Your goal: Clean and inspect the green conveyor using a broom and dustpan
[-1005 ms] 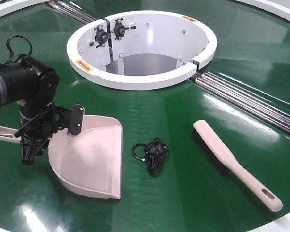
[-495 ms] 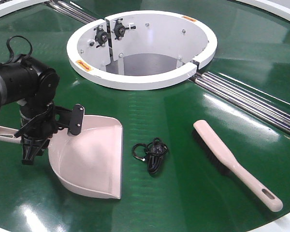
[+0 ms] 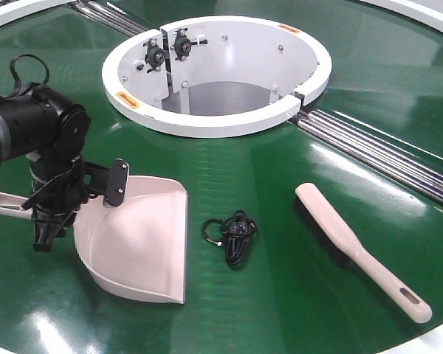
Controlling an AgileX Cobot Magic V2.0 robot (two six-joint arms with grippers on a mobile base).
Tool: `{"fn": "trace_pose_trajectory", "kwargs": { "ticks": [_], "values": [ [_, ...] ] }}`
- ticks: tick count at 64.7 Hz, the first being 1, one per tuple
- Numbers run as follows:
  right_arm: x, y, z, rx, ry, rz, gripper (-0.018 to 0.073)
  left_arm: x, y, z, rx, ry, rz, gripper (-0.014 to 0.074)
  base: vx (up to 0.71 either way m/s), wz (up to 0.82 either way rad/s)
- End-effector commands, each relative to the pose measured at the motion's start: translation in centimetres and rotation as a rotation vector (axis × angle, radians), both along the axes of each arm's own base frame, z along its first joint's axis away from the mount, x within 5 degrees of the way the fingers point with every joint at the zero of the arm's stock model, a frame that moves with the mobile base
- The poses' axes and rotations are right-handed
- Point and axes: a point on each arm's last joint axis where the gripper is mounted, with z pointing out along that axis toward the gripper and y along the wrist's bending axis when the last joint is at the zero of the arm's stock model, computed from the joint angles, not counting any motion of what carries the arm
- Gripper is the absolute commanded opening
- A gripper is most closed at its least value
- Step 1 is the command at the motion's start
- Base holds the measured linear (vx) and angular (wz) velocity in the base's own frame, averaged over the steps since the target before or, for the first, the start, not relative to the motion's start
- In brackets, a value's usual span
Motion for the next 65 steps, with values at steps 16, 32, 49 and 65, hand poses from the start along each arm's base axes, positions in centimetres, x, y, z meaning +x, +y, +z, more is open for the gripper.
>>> {"fn": "trace_pose_trajectory", "kwargs": {
  "ticks": [16, 32, 49, 65],
  "values": [
    [3.7, 0.4, 1.7, 0.056, 0.168, 0.005, -0.0008, -0.3, -0.3, 2.7, -0.032, -0.081, -0.007, -0.0008, 0.0, 0.0],
    [4.3, 0.5, 1.2, 0.014, 0.251, 0.015, 0.0005, -0.3, -0.3, 2.7, -0.032, -0.081, -0.007, -0.0008, 0.0, 0.0],
    [5.0, 0.5, 1.7, -0.076, 0.461, 0.027, 0.0188, -0.3, -0.3, 2.7, -0.032, -0.081, -0.007, -0.0008, 0.0, 0.0],
    [5.7, 0.5, 2.4, -0.102, 0.509, 0.026, 0.0432, -0.3, -0.3, 2.7, -0.032, -0.081, -0.007, -0.0008, 0.0, 0.0]
  ]
}}
